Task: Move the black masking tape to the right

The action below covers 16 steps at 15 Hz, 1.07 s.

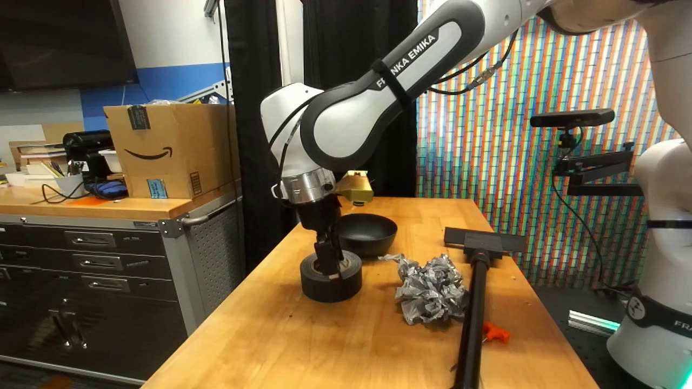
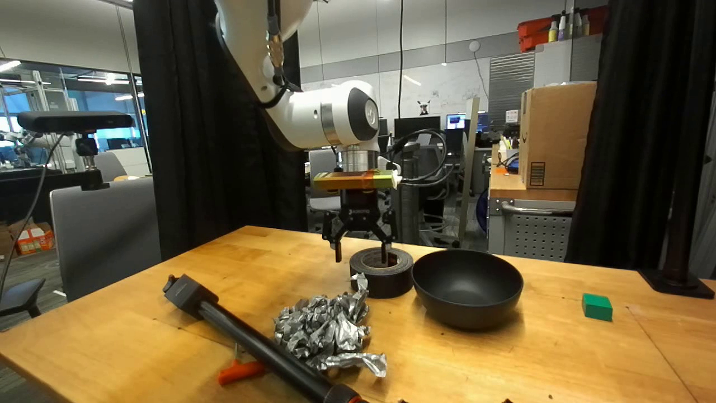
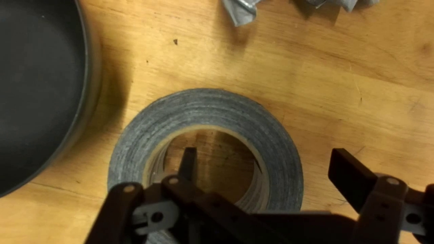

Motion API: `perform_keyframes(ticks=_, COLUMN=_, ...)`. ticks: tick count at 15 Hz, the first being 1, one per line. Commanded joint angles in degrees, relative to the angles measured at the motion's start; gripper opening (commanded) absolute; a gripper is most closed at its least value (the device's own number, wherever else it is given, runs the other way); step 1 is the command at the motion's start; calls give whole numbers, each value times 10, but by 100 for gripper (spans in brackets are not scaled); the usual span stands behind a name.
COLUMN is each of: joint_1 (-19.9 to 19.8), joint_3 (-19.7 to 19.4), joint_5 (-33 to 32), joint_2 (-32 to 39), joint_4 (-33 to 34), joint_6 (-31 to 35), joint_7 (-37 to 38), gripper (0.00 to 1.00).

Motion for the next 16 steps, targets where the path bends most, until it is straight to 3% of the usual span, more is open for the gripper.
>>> perform_keyframes(ticks=1, joint_1=1, joint_3=-4, joint_5=0, joint_2=13, joint_4=14, joint_6=-4, joint_7=-12, gripper=100)
perform_keyframes(ticks=7, joint_1=0, joint_3=-6, joint_5=0, joint_2=16, joint_4=12, joint_6=-4, joint_7=-13, gripper=100)
perform_keyframes(ticks=9, joint_1=0, joint_3=-6, joint_5=1, joint_2=15, joint_4=11, joint_6=-3, joint_7=-13, gripper=75)
perform_keyframes(ticks=16, joint_1=10, joint_3=7, joint_5=6, joint_2=12, joint_4=9, joint_6=-2, joint_7=-13, gripper=20)
